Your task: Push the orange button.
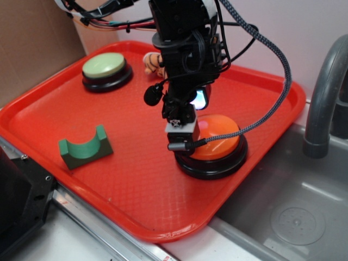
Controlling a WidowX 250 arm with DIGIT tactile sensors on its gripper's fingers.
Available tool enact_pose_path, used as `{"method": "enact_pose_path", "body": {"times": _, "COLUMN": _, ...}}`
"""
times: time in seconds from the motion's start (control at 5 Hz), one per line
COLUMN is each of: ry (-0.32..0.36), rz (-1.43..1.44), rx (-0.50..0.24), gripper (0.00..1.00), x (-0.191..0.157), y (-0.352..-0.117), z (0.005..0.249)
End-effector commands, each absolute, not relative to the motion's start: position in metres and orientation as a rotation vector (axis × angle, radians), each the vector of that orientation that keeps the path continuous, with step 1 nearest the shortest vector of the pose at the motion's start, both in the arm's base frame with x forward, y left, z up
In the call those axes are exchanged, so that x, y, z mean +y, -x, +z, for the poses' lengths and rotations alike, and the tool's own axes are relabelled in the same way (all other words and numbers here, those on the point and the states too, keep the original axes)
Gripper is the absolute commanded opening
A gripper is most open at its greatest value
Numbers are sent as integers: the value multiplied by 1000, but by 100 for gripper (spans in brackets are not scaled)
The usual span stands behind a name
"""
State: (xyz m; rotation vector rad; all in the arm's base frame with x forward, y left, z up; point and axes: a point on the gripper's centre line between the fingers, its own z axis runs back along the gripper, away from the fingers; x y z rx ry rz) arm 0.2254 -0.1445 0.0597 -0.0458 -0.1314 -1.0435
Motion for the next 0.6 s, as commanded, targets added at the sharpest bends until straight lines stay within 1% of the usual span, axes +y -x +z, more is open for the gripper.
{"method": "enact_pose_path", "body": {"times": 0.0, "ry": 48, "rz": -1039, "rx": -150, "gripper": 100, "x": -150, "y": -217, "z": 62}}
{"method": "enact_pose_path", "body": {"times": 0.2, "ry": 43, "rz": -1037, "rx": -140, "gripper": 100, "x": -150, "y": -218, "z": 64}}
{"method": "enact_pose_path", "body": {"times": 0.4, "ry": 27, "rz": -1024, "rx": -147, "gripper": 100, "x": -145, "y": -217, "z": 72}}
